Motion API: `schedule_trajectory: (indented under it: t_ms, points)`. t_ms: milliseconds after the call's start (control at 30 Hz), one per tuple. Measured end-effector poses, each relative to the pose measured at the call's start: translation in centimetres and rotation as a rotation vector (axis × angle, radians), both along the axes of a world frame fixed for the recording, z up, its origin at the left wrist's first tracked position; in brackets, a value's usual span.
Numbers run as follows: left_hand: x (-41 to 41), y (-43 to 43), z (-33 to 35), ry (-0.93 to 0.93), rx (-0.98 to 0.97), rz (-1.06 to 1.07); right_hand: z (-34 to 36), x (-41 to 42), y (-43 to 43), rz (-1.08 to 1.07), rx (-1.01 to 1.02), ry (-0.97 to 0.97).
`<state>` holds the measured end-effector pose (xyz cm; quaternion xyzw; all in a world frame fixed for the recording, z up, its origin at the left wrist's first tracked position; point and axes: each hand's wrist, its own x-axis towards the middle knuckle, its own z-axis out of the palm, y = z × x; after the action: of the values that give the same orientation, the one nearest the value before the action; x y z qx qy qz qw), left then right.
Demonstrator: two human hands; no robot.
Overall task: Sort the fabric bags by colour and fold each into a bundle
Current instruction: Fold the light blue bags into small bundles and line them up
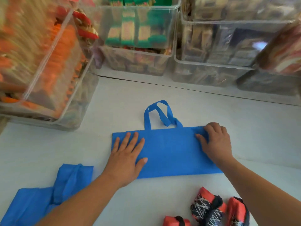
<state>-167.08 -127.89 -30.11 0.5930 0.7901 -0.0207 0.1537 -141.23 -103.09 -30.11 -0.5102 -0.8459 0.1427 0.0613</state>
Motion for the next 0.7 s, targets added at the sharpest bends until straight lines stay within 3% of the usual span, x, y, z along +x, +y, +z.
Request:
schedule_trajectory:
  t_ms: [200, 267, 367, 467, 567, 700]
  points:
    - [0.4, -0.3, -1.9, 0.073, 0.018, 0.017, -0.8, -0.8, -1.3, -0.062, 0.116, -0.041]
    - [0.6, -0.3, -1.9, 0.086, 0.019, 0.019, -0.2, -1.1, -3.1, 0.087, 0.216, -0.062]
    - [0.5, -0.3, -1.6, 0.071, 0.023, 0.020, -0.6, -0.8, -5.7, 0.358, 0.149, -0.171]
    - [0.2, -0.8, -1.9, 0.057, 0.079, -0.011, -1.6, -0.5, -5.7, 0.355, 0.052, -0.234]
    - [-0.1, -1.2, -2.3, 0.070, 0.155, -0.111, -1.8, -0.7, -5.4, 0.346, 0.052, -0.255]
    - [-0.3, -2.1, -2.6, 0.097, 0.194, -0.425, -1.8, -0.6, -5.5, 0.334, 0.039, -0.261]
